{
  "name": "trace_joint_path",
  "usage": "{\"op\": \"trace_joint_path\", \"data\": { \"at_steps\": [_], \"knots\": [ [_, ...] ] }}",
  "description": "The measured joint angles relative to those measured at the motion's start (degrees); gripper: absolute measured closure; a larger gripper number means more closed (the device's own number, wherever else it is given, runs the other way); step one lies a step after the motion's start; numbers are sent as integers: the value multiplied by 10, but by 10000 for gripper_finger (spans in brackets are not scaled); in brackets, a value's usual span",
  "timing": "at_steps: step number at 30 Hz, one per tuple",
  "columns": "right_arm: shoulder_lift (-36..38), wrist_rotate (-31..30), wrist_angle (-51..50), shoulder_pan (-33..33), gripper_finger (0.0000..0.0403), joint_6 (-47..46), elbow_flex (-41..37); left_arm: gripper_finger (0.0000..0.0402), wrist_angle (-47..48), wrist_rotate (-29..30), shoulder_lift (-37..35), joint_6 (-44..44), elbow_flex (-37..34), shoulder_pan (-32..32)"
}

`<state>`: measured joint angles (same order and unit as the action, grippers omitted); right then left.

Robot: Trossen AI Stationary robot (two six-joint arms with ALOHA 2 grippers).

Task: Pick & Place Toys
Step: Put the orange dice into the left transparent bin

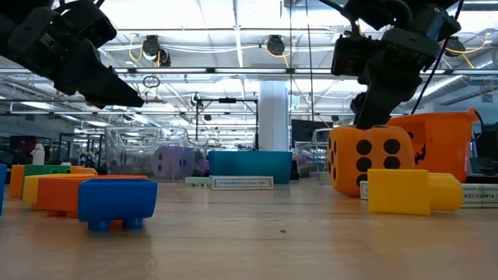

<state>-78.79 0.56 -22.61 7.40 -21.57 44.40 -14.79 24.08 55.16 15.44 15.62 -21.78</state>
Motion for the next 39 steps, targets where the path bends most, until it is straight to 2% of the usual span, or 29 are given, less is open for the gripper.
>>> {"op": "trace_joint_path", "data": {
  "at_steps": [8,21,29,39],
  "knots": [
    [0,0,0,-7,116,2,0,249,0,0,0,-1,0,0],
    [26,-5,42,-10,79,43,-2,249,0,0,0,-3,0,0],
    [42,-107,35,-10,80,75,-2,249,0,0,0,-2,0,0],
    [43,-110,40,-14,78,74,-2,249,0,0,0,-2,0,0]
  ]
}}
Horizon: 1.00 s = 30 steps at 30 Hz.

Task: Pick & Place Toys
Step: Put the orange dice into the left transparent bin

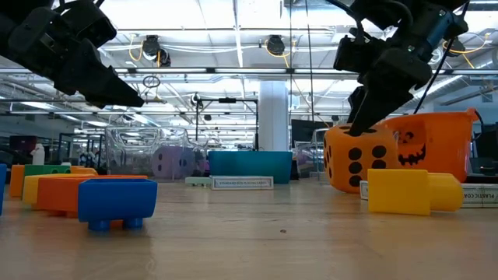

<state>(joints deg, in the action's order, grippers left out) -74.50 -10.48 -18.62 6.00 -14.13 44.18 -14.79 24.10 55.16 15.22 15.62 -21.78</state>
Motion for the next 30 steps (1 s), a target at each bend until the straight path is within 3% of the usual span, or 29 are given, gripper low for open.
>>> {"op": "trace_joint_path", "data": {
  "at_steps": [9,18,30],
  "knots": [
    [0,1,-1,0,66,-1,1,249,0,0,0,0,0,0],
    [0,0,-5,0,7,20,1,249,0,0,0,0,0,0],
    [32,-4,-7,-9,5,59,1,249,0,0,0,0,0,0]
  ]
}}
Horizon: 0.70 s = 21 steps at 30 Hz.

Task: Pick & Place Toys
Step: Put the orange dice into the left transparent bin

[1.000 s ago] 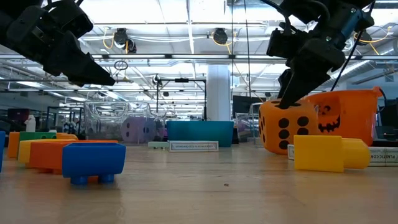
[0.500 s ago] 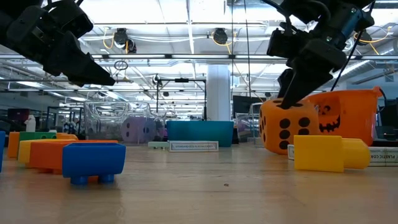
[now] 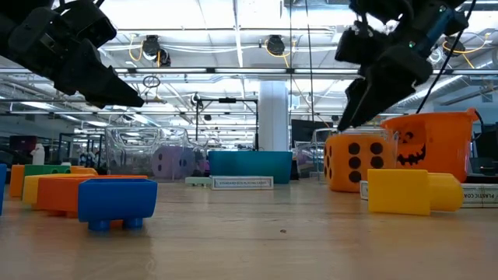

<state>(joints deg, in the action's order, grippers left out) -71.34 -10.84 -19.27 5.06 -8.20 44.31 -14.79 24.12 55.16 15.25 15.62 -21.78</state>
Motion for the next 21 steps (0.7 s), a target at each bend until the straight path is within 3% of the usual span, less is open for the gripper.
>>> {"op": "trace_joint_path", "data": {
  "at_steps": [6,21],
  "knots": [
    [34,-1,1,-2,3,-6,0,249,0,0,0,0,0,0],
    [32,-12,-13,-6,3,58,0,249,0,14,0,0,0,0]
  ]
}}
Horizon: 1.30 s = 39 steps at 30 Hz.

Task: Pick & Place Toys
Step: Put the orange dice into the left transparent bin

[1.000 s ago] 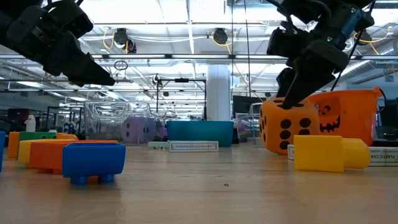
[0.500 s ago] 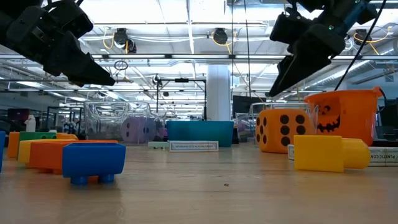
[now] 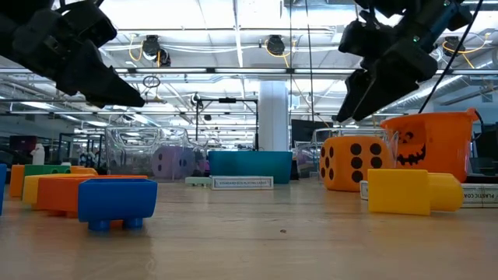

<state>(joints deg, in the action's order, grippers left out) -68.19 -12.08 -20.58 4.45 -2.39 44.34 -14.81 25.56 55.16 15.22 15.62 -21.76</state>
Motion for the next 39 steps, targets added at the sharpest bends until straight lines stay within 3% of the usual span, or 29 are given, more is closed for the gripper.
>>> {"op": "trace_joint_path", "data": {
  "at_steps": [10,19,28,39],
  "knots": [
    [0,-1,15,0,3,81,0,249,0,1,0,1,0,0],
    [0,5,6,-30,3,66,0,249,0,1,0,0,0,0],
    [-9,76,3,-61,3,73,0,249,0,5,0,0,0,0],
    [-49,75,3,-64,3,91,1,249,0,6,0,0,0,0]
  ]
}}
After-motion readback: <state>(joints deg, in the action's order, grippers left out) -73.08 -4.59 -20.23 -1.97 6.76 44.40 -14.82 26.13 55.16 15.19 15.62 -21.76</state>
